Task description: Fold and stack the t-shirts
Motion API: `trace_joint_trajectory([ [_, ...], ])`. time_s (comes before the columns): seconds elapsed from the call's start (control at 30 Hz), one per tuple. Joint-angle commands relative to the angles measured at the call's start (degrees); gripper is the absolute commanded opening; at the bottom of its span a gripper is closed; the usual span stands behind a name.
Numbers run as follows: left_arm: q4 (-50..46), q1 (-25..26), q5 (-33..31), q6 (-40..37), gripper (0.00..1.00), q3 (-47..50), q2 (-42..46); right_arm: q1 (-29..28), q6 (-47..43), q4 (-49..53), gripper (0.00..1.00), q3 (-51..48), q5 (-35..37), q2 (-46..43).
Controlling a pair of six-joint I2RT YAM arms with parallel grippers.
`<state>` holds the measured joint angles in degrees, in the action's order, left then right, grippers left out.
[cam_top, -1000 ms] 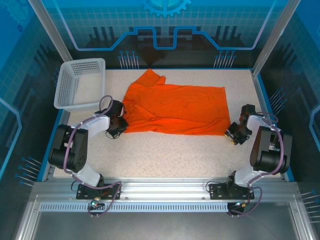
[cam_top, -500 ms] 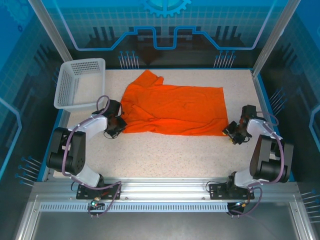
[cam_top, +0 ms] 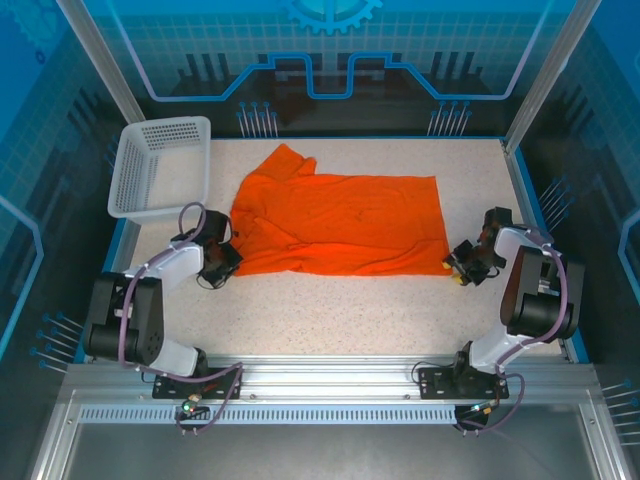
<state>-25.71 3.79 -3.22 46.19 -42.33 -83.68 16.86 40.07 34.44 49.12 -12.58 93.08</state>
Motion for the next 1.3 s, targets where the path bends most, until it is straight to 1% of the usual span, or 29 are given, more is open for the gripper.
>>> trace_joint_trajectory([
  [0.0,-2.9,-1.1,-0.6,-0.3,0.05,1.2,2.3,2.7,0.5,1.8,0.37,-1.6,2.7,-0.2],
  [0.07,-1.9,-1.3,1.1,-0.1,0.05,2.4,2.8,3.0,0.0,1.1,0.36,-2.2,0.3,-1.7],
  [0.13,-0.9,-1.3,2.1,-0.2,0.05,2.9,2.9,2.5,0.0,-1.2,0.35,-3.7,-3.3,-5.6],
  [0.2,-0.7,-1.3,2.9,-0.5,0.05,2.6,2.4,0.1,0.4,-1.7,0.34,-4.1,-2.7,-10.0],
  [0.27,-0.7,-1.3,3.7,-0.5,0.04,2.3,2.2,-3.3,0.7,-1.2,0.24,-3.2,-1.4,-12.5],
  [0.33,-0.4,-1.2,3.9,-0.6,0.04,2.3,2.4,-6.2,1.1,-0.2,0.12,-1.9,-0.4,-12.8],
  [0.37,-0.4,-1.2,3.9,-0.6,0.04,2.3,2.5,-7.5,1.4,0.3,0.07,-1.3,0.5,-12.5],
  [0.43,-0.5,-1.2,3.9,-0.8,0.04,2.4,2.6,-9.3,2.3,-0.2,0.01,-0.6,1.1,-11.3],
  [0.47,-0.3,-1.3,3.9,-0.8,0.04,2.6,2.6,-10.2,2.7,-0.3,0.0,-0.2,1.4,-10.1],
  [0.63,-0.5,-1.2,3.1,-0.8,0.03,2.8,2.8,-12.2,4.0,0.1,0.0,1.0,3.5,-3.6],
  [0.67,-0.6,-1.3,2.5,-0.8,0.03,2.9,3.0,-12.3,4.1,0.6,0.0,2.7,3.9,-2.0],
  [0.8,-2.1,-1.7,-0.5,-0.7,0.01,3.0,4.7,-12.0,4.9,1.5,0.0,2.5,6.7,1.8],
  [0.9,-3.9,-3.3,-2.3,-0.8,0.0,3.3,5.7,-10.9,6.3,1.8,0.0,1.6,9.0,1.8],
  [1.03,-4.2,-5.6,-3.1,-0.6,0.0,4.7,6.2,-8.3,6.6,2.1,0.0,-1.5,9.5,0.6],
  [1.23,-3.8,-6.4,-2.9,0.2,0.0,7.0,6.3,-6.1,5.1,2.3,0.0,-3.7,8.7,-0.7],
  [1.27,-3.6,-6.5,-2.7,0.2,0.01,7.5,6.7,-6.0,5.0,2.2,0.0,-4.2,8.7,-1.1],
])
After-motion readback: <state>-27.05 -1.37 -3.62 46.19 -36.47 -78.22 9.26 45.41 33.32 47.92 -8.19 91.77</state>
